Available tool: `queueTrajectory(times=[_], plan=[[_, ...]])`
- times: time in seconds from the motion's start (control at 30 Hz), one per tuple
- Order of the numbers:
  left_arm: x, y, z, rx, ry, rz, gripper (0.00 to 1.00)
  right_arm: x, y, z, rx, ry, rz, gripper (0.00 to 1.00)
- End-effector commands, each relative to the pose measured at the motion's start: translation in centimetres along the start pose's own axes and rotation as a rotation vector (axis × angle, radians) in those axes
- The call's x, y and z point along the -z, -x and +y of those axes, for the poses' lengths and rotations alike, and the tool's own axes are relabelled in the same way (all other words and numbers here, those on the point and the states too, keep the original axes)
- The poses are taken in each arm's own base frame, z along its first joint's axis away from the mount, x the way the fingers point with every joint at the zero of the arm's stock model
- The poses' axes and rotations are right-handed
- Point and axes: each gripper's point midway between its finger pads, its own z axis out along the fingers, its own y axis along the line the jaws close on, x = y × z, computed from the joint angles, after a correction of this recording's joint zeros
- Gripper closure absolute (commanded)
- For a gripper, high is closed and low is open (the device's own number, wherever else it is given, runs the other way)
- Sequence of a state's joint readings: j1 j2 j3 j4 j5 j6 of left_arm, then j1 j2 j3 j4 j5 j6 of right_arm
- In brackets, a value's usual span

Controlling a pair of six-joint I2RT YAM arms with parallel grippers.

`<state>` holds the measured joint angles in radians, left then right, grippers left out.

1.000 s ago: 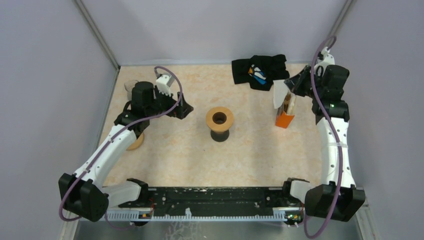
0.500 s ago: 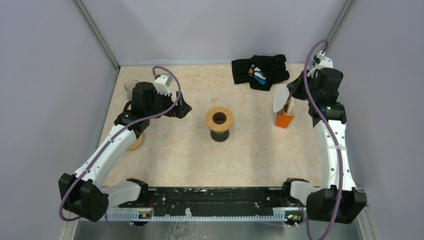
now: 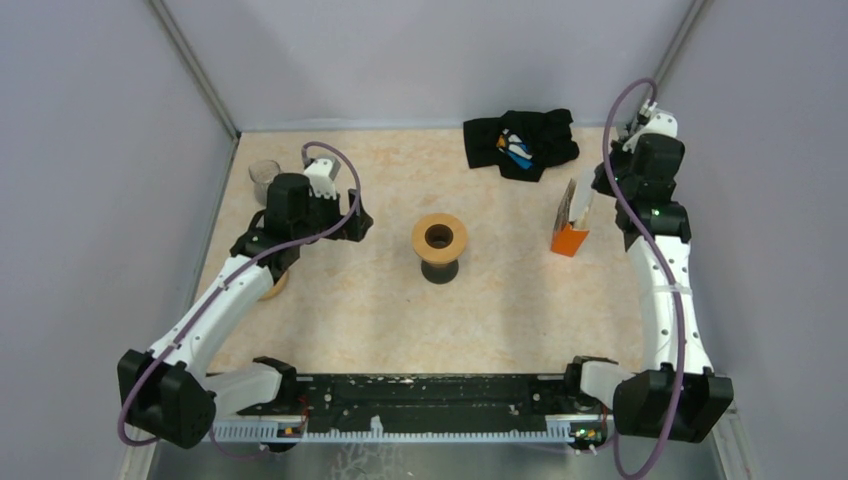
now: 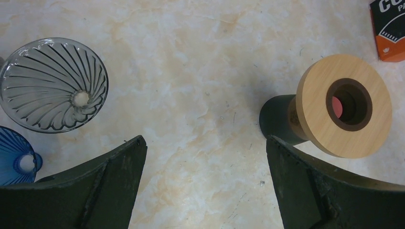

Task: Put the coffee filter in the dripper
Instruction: Place the coffee filter into the coffee filter holder.

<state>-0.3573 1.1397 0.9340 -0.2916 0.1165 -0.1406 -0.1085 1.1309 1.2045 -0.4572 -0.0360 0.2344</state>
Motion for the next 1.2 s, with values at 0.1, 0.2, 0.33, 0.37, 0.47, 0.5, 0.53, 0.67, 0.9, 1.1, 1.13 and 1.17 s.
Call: queueTrajectory(times=[0.1, 0.2, 0.33, 0.37, 0.47, 0.5, 0.53, 0.67, 0.9, 1.1, 1.13, 1.17], plan=[[0.6, 1.0, 0.7, -0.020, 0.033, -0.053, 0.01, -0.5, 2.5, -0.9, 0.034, -0.062, -0.078, 1.00], [0.7, 1.0, 0.7, -0.020, 0.033, -0.055, 0.01, -0.7, 2.4, -1.1, 0.044, -0.079, -0.072, 1.00], [0.8, 1.0, 0.6, -0.019, 0.032, -0.060, 0.01, -1.0, 2.1, -1.2, 0.066, -0.111, -0.072, 1.00], [0.8, 1.0, 0.6, -0.019, 0.032, -0.059, 0.01, -1.2, 2.1, -1.3, 0.070, -0.117, -0.071, 1.00], [0.9, 1.0, 0.6, -0.020, 0.032, -0.061, 0.01, -1.5, 2.0, -1.4, 0.080, -0.131, -0.070, 1.00], [0.9, 1.0, 0.6, -0.019, 0.032, -0.061, 0.01, -1.5, 2.0, -1.4, 0.082, -0.133, -0.071, 1.00], [0.9, 0.9, 0.6, -0.019, 0.031, -0.061, 0.01, -1.7, 1.9, -1.4, 0.083, -0.133, -0.069, 1.00], [1.0, 1.0, 0.6, -0.017, 0.029, -0.062, 0.01, -2.4, 1.3, -1.5, 0.095, -0.136, -0.049, 1.00], [1.1, 1.0, 0.6, -0.016, 0.031, -0.066, 0.01, -3.6, 0.0, -1.5, 0.121, -0.134, -0.022, 1.00], [1.2, 1.0, 0.6, -0.015, 0.031, -0.069, 0.01, -4.5, -1.2, -1.1, 0.161, -0.124, 0.007, 1.00], [1.2, 0.9, 0.6, -0.015, 0.033, -0.068, 0.01, -4.7, -1.4, -1.1, 0.167, -0.124, 0.015, 1.00], [1.2, 0.9, 0.6, -0.015, 0.032, -0.068, 0.01, -4.8, -1.7, -1.0, 0.174, -0.120, 0.022, 1.00]])
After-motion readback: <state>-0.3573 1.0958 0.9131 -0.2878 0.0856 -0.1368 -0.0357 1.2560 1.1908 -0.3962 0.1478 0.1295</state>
